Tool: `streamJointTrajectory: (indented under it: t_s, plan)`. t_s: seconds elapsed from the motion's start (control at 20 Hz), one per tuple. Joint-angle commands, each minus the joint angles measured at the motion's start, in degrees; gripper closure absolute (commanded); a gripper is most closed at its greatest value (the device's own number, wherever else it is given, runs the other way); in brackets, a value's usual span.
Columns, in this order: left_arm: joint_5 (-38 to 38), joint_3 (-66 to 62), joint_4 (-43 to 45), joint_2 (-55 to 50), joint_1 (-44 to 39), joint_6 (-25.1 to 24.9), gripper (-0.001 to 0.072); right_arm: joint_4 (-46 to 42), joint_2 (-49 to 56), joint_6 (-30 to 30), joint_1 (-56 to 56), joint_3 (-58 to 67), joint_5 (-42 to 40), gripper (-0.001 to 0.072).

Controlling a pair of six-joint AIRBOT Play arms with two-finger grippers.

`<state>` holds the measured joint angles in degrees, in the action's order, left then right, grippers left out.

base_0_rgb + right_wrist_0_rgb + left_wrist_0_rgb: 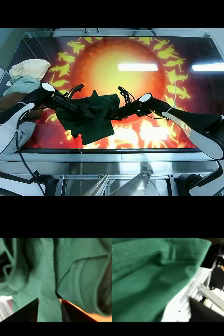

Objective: Fold the shirts.

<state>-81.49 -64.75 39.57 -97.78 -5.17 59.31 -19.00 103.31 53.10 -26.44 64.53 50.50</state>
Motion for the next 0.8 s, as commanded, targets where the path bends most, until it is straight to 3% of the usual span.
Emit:
streamJointTrajectory:
  t_s: [0.0, 0.1, 0.15, 0.2, 0.25, 0.5, 0.75]
  plan:
    - [-1.05, -2.45, -0.15, -2.49, -0.87, 0.33, 0.0314, -0.55, 0.44, 0.00, 0.22, 0.92, 1.20, 0.0386]
    - [-1.95, -3.58, -0.20, -2.60, -0.90, 0.31, 0.0315, -0.68, 0.39, 0.07, 1.40, 1.07, 2.80, 0.0392]
    - [-1.77, -3.93, -0.24, -2.62, -0.90, 0.31, 0.0327, -0.70, 0.42, 0.04, 1.79, 1.05, 3.45, 0.0515]
    - [-1.68, -4.09, -0.24, -2.62, -0.96, 0.26, 0.0477, -0.61, 0.42, 0.02, 2.08, 1.07, 5.20, 0.0670]
    - [-2.03, -4.09, -0.31, -2.62, -1.22, -0.39, 0.0707, -0.61, 0.35, 0.02, 2.25, 1.11, 7.82, 0.0689]
    - [-5.88, -4.09, -7.89, 2.43, 0.74, -4.70, 0.0690, 0.26, -7.63, -0.85, 7.54, 2.12, 21.68, 0.0691]
    - [-7.72, -4.09, -25.83, 18.34, 10.86, -7.43, 0.0690, 2.75, -29.40, -0.79, 19.78, 5.01, 23.69, 0.0690]
